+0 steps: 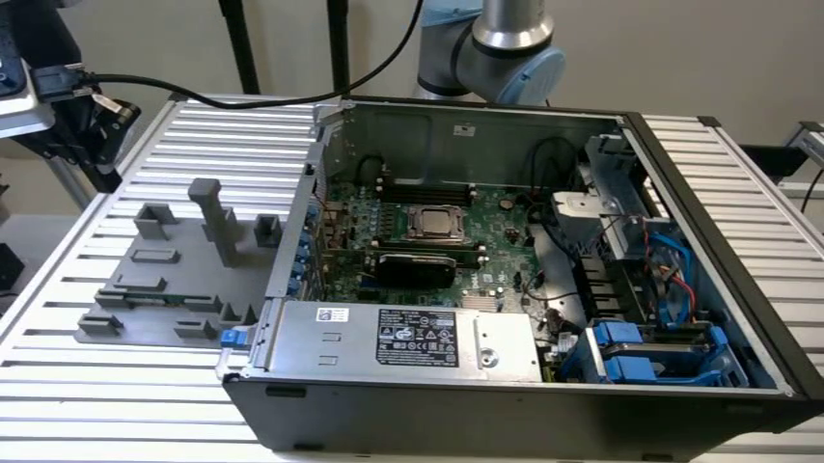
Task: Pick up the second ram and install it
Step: 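Pick up the second ram and move it above second insertion slot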
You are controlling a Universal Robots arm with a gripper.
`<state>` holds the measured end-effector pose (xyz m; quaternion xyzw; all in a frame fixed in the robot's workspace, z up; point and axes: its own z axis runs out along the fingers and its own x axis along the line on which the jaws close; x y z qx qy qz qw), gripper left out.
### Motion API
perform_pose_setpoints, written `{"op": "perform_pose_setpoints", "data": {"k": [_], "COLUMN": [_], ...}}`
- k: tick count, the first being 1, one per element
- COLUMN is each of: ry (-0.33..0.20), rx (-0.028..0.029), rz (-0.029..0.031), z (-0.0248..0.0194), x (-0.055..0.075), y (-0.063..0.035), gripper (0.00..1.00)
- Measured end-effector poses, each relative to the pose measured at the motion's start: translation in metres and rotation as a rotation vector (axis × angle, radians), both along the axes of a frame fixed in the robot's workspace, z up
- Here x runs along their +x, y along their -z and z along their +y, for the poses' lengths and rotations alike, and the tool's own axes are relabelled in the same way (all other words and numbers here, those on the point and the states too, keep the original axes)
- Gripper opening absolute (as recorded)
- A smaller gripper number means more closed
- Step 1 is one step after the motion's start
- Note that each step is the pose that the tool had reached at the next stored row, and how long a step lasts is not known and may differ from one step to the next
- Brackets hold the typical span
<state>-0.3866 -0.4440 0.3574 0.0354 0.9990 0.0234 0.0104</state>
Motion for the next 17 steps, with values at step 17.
{"op": "perform_pose_setpoints", "data": {"k": [17], "ry": [-0.275], "rx": [-0.0026], "rz": [0.0036], "z": [0.0], "x": [0.0], "y": [0.0036], "gripper": [0.11]}}
